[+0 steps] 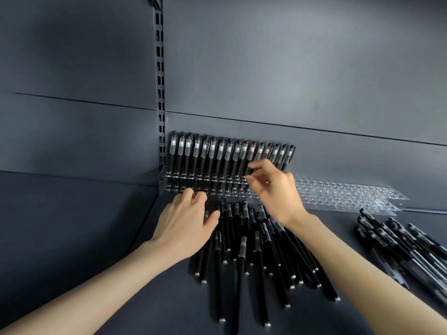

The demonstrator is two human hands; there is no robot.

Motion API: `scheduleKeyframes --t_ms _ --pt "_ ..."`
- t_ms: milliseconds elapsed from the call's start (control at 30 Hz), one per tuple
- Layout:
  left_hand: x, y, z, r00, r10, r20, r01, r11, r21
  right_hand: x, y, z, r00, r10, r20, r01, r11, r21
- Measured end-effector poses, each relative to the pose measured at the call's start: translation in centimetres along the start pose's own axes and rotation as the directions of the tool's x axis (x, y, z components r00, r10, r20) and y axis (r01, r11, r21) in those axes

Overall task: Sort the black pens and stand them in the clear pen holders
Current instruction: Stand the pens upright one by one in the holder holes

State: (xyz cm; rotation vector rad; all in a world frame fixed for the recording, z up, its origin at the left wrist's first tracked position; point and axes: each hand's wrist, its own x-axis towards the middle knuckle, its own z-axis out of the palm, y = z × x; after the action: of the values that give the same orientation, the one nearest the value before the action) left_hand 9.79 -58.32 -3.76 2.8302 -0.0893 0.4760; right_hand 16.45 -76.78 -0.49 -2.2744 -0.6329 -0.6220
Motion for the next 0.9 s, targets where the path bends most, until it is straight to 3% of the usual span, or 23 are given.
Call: scheduleKeyframes --t_ms 133,267,333,533,900 --pt "-2.7 2.2 -0.5 0.976 -0.169 0.136 0.171 0.985 -0.002 -3.0 0.6 -1.0 0.975 -0.022 0.223 0.024 1.000 -0.006" --pt "-4.6 3.9 0.0 0.962 -0.231 0.145 0.229 0.973 0.026 -5.7 1.3 -1.2 0.867 -0.006 0.498 0.097 0.983 -0.157" --pt "-4.9 4.7 0.0 0.948 -0.278 0.157 0.287 0.957 -0.037 -6.8 1.4 -1.2 0.825 0.022 0.564 0.118 0.970 -0.210" --pt "-4.0 4.9 -0.5 0.890 -0.396 0.227 0.429 0.896 -0.116 -7.7 1.5 -1.2 0.812 0.041 0.583 0.128 0.961 -0.245" --pt "-3.8 3.5 -0.6 0.916 -0.364 0.167 0.393 0.899 -0.192 -7.7 1.6 -1.2 0.812 0.023 0.583 0.134 0.965 -0.224"
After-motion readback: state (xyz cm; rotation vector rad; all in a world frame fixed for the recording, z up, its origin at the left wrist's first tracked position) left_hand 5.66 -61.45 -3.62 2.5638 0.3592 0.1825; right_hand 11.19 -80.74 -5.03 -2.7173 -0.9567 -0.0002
